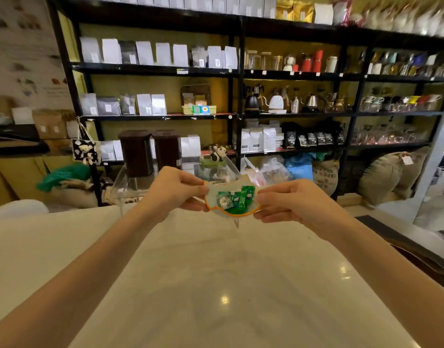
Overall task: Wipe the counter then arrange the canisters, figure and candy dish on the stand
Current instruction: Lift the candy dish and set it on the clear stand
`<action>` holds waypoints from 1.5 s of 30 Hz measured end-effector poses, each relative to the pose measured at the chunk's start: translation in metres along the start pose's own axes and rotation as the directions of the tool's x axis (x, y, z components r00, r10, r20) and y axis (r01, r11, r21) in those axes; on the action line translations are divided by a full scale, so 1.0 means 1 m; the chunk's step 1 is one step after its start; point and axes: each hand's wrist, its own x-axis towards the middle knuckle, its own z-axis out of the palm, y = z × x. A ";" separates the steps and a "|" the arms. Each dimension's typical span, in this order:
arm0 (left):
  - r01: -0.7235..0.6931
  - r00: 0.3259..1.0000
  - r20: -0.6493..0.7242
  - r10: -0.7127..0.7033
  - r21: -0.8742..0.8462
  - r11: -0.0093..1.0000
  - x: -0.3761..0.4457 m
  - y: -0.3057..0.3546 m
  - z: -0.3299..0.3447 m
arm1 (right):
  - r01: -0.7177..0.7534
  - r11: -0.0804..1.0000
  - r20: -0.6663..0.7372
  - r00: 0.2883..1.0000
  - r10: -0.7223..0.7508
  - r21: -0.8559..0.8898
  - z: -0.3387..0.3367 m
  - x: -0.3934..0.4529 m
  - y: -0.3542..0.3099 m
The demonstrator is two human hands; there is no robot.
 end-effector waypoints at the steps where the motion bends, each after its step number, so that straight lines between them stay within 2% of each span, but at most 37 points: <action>1: -0.012 1.000 -0.012 0.012 0.002 1.000 0.009 0.004 -0.003 | 0.009 1.000 -0.004 1.000 -0.009 0.003 -0.001 0.010 -0.005; 10: -0.011 0.991 -0.135 0.019 0.064 0.998 0.102 0.015 -0.014 | 0.006 1.000 -0.003 1.000 -0.007 -0.024 -0.007 0.102 -0.025; 17: 0.100 0.982 -0.171 -0.076 0.132 0.986 0.159 -0.006 -0.004 | -0.055 0.975 -0.004 0.998 0.056 -0.217 -0.008 0.164 -0.011; 26: 0.174 0.972 -0.181 -0.153 0.105 0.979 0.183 -0.026 -0.005 | -0.062 0.936 -0.007 0.998 0.063 -0.347 -0.004 0.199 -0.002; 32: 0.132 0.971 -0.214 -0.102 0.128 0.983 0.186 -0.028 0.001 | -0.073 0.942 -0.051 0.997 0.059 -0.327 -0.003 0.209 0.004; 35: 0.088 0.963 -0.267 -0.034 0.195 0.977 0.191 -0.033 0.007 | -0.031 0.944 -0.071 0.997 0.008 -0.328 0.000 0.213 0.009; 39: 0.039 0.951 -0.298 0.078 0.367 0.929 0.197 -0.035 0.014 | 0.065 0.908 -0.064 0.993 -0.101 -0.415 0.003 0.215 0.013; 45: 0.052 0.955 -0.288 0.072 0.402 0.914 0.205 -0.038 0.014 | 0.127 0.869 -0.064 0.982 -0.179 -0.477 0.005 0.221 0.018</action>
